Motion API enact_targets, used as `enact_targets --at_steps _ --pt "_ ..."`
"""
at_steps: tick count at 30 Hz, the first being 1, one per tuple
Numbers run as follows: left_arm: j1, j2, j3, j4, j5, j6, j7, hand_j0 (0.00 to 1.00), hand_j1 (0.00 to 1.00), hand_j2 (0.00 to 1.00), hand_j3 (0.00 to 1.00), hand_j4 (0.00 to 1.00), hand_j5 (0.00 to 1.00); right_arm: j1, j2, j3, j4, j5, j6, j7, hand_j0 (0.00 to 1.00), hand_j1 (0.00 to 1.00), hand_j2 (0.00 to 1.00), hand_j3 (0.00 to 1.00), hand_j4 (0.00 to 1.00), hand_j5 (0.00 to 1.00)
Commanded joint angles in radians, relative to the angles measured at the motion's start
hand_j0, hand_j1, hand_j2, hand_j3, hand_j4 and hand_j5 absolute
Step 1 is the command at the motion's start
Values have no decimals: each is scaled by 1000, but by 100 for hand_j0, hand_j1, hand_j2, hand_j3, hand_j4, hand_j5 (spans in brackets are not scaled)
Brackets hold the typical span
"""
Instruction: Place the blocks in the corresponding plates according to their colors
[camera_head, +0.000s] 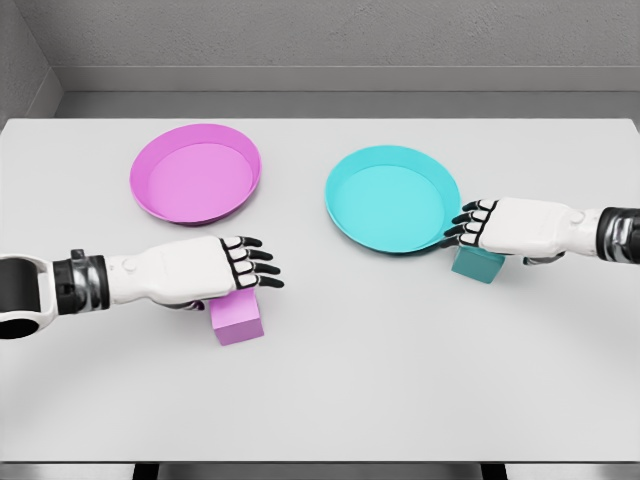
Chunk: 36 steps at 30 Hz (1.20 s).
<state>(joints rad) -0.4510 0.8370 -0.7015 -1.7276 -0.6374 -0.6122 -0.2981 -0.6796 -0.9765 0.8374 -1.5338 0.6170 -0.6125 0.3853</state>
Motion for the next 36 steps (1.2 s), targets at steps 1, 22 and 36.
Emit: enact_targets --at_steps 1,22,36 --pt "0 -1 -4 0 4 1 1 100 100 100 100 100 100 0 4 0 4 -2 2 0 100 100 100 100 100 100" --pt "8 -3 -38 -4 7 1 2 100 100 100 100 100 100 -8 19 0 4 9 2 24 85 85 85 85 85 85" --pt "25 10 -41 -1 5 1 2 100 100 100 100 100 100 -14 19 -1 1 15 2 24 70 70 70 70 70 70"
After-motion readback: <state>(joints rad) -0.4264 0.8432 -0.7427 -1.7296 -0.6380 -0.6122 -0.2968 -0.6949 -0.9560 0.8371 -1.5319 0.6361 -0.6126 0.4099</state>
